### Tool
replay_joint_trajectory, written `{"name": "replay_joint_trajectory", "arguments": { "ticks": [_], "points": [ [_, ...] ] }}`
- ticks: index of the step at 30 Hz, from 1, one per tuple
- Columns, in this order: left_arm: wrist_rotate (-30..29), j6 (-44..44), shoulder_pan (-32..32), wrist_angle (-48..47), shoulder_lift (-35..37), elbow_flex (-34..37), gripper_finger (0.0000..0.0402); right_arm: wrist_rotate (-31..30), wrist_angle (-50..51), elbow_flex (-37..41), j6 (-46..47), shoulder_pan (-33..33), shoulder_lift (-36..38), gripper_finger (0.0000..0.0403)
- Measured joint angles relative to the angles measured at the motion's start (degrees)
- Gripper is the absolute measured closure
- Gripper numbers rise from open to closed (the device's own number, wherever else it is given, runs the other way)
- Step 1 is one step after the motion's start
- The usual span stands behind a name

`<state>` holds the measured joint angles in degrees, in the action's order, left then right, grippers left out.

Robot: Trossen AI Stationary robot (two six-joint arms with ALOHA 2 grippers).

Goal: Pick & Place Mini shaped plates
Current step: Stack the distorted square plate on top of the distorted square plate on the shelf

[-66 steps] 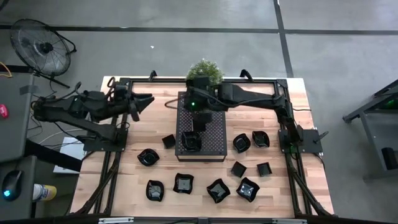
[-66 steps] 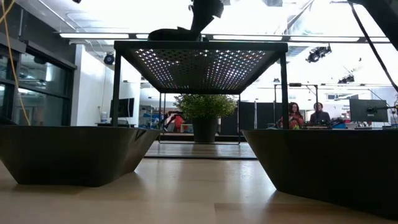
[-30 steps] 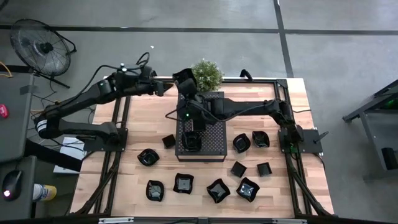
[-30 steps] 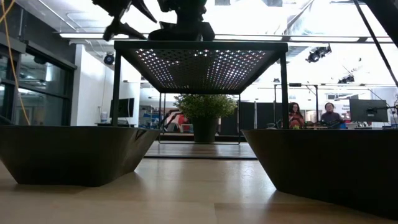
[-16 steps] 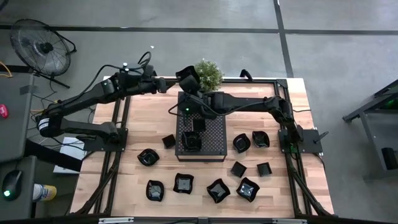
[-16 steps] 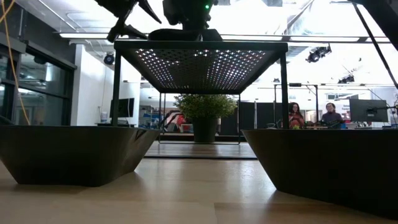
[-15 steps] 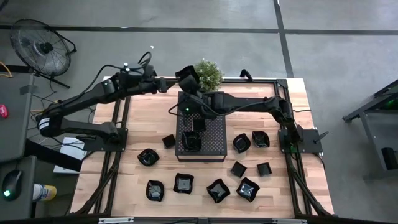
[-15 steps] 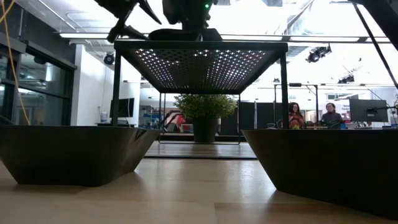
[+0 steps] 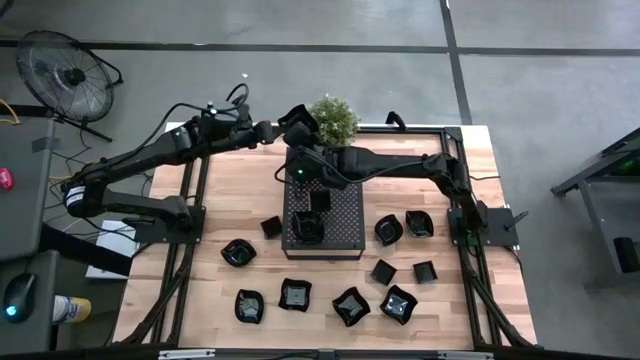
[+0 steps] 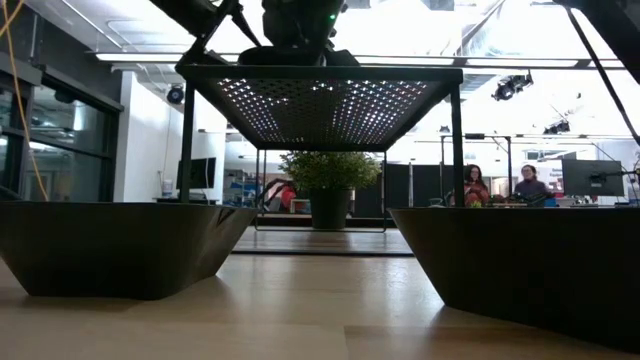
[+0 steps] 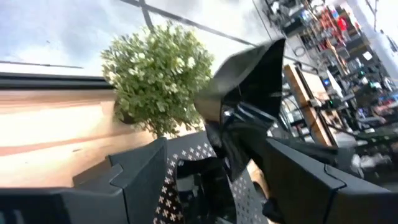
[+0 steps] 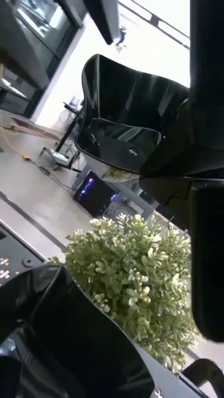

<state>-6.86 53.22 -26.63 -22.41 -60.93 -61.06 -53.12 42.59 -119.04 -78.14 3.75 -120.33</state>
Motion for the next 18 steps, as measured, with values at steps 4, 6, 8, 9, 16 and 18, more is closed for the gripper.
{"name": "replay_joint_trajectory", "arguments": {
  "ticks": [4, 6, 8, 9, 16, 18],
  "points": [
    [-1.06, 1.08, 0.0, 0.17, -0.88, 0.0, 0.0142, 1.02, -0.26, 0.0, -2.0, -0.02, 0.0, 0.0403],
    [-0.91, 1.14, 0.0, 0.22, -1.73, 0.0, 0.0142, 1.27, -0.47, 0.0, -3.33, -0.02, 0.0, 0.0403],
    [-0.54, 1.32, 0.0, 0.9, -2.76, 0.0, 0.0142, 1.83, -0.9, 0.0, -3.38, 0.0, 0.0, 0.0403],
    [-0.2, 1.34, 0.0, 1.42, -3.19, 0.02, 0.0142, 1.82, -0.88, 0.0, -3.25, 0.01, 0.0, 0.0403],
    [-1.32, 2.61, 0.0, 2.95, -3.82, 0.02, 0.0152, 0.95, -0.85, 0.0, -2.57, 0.46, 0.0, 0.0403],
    [-1.32, 2.6, 0.0, 2.95, -3.81, 0.02, 0.0168, 1.2, -0.87, 0.0, -2.43, 0.44, 0.0, 0.0403]
  ]
}}
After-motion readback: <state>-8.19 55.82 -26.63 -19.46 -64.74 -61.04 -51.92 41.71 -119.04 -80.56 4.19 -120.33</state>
